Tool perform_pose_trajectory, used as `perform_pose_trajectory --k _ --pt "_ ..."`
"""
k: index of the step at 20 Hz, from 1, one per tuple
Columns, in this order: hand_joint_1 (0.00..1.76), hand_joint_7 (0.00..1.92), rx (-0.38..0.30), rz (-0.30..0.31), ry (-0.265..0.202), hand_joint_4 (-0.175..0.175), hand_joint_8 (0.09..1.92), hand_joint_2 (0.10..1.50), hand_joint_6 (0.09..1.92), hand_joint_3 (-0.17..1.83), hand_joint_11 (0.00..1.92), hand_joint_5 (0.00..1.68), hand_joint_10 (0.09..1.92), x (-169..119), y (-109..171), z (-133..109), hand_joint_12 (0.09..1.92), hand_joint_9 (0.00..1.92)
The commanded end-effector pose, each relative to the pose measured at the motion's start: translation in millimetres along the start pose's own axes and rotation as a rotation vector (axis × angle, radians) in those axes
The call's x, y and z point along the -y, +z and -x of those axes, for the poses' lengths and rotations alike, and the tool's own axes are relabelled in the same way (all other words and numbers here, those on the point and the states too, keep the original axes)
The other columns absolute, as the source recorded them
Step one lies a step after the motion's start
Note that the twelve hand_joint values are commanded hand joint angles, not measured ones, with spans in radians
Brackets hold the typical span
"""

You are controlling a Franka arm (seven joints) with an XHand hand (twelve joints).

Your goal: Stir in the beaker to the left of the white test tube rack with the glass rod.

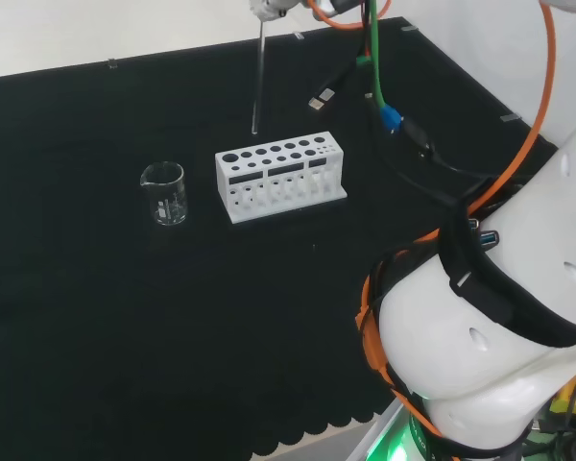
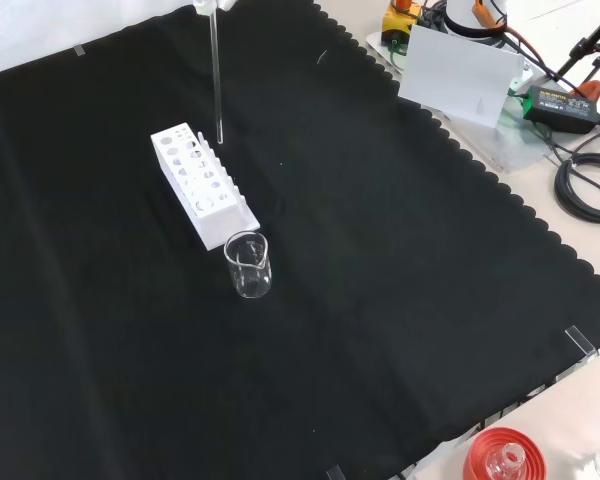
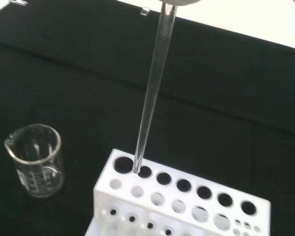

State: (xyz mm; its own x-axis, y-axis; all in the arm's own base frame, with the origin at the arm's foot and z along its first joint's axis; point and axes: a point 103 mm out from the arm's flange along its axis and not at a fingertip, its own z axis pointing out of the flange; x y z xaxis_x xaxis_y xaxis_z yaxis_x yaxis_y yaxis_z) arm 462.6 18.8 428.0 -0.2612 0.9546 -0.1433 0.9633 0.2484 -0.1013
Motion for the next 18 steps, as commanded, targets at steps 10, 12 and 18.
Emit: perform_pose_trajectory --k 10,12,18 --pt "1.22 1.59 0.005 0.081 -0.181 -0.175 0.82 1.08 0.59 -0.17 1.66 1.25 0.49 -37 -45 -68 0.76 1.84" --pt "1.22 1.59 0.008 0.081 -0.192 -0.175 0.82 1.08 0.59 -0.17 1.66 1.25 0.49 -39 -48 -73 0.76 1.84" --pt "1.22 1.59 0.032 0.079 -0.233 -0.175 0.82 1.08 0.59 -0.17 1.66 1.25 0.48 -46 -53 -90 0.76 1.85"
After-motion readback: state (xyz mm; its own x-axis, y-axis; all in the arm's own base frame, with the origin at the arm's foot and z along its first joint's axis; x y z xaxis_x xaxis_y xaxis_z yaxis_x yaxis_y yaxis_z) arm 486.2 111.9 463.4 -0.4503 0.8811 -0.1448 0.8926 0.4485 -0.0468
